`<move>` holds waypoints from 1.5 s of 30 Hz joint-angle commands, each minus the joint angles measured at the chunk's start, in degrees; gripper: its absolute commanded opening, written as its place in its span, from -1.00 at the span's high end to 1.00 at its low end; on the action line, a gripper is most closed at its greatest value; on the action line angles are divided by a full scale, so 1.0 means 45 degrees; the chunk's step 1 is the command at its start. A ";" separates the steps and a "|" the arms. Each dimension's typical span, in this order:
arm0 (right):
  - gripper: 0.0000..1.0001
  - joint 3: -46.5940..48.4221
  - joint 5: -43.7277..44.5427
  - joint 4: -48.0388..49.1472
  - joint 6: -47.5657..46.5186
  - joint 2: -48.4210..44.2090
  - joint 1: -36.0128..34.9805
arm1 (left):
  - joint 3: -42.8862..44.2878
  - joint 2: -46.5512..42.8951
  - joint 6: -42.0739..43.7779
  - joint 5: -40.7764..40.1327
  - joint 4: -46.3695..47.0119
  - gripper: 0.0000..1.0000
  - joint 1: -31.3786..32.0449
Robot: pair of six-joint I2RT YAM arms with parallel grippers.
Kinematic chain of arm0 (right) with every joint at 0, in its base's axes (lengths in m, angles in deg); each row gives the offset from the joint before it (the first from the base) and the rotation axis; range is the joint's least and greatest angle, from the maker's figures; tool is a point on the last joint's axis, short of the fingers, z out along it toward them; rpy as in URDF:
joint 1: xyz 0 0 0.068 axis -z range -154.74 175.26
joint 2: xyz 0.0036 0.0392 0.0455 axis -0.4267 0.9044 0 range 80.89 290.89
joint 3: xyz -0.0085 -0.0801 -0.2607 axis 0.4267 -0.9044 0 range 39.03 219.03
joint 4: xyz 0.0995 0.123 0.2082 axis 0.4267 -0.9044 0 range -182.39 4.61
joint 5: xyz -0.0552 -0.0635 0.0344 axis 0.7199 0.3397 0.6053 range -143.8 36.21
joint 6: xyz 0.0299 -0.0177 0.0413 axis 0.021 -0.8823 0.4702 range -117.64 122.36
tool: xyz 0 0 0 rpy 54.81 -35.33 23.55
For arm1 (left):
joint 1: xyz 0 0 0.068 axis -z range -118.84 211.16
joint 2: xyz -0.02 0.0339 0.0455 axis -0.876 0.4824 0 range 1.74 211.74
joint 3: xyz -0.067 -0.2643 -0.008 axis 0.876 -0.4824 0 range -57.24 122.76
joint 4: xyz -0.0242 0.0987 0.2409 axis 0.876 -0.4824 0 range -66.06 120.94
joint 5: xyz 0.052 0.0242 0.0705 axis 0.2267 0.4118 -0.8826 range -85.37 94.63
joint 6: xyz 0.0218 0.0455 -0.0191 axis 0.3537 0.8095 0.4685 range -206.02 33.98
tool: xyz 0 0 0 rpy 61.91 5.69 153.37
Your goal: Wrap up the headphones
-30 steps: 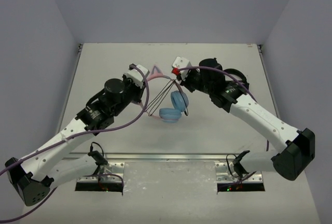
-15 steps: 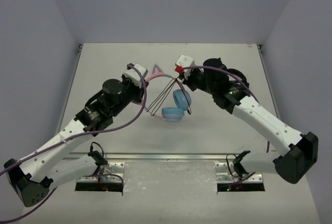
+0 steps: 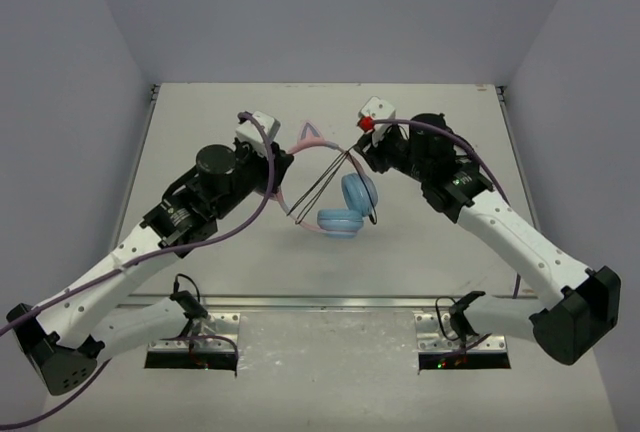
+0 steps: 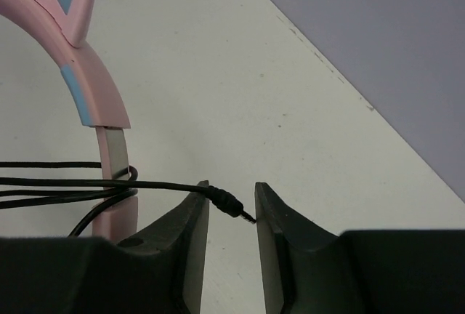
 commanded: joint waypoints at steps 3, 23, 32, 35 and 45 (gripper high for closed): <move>0.18 0.0053 -0.0002 0.0188 0.1119 0.0443 0.1213 | 0.1336 0.0430 -0.0942 0.0024 0.1329 0.99 -0.0024; -0.98 0.1965 0.2997 -0.5392 0.8479 0.1641 0.5998 | 0.3489 0.4706 0.1047 0.3634 0.2324 0.99 -0.2620; -0.98 0.1111 0.1442 -0.6669 0.8505 -0.1446 0.6176 | 0.3387 0.7202 0.2611 0.7537 0.3791 0.99 -0.3578; -0.98 0.0193 0.0699 -0.6709 0.8250 -0.2793 0.6176 | 0.4635 0.9074 0.3100 0.9335 0.3031 0.99 -0.3969; -0.98 -0.2582 -0.2329 -0.6182 0.8757 -0.6272 0.6176 | 1.0435 1.5661 0.4546 1.2112 0.0179 0.99 -0.4223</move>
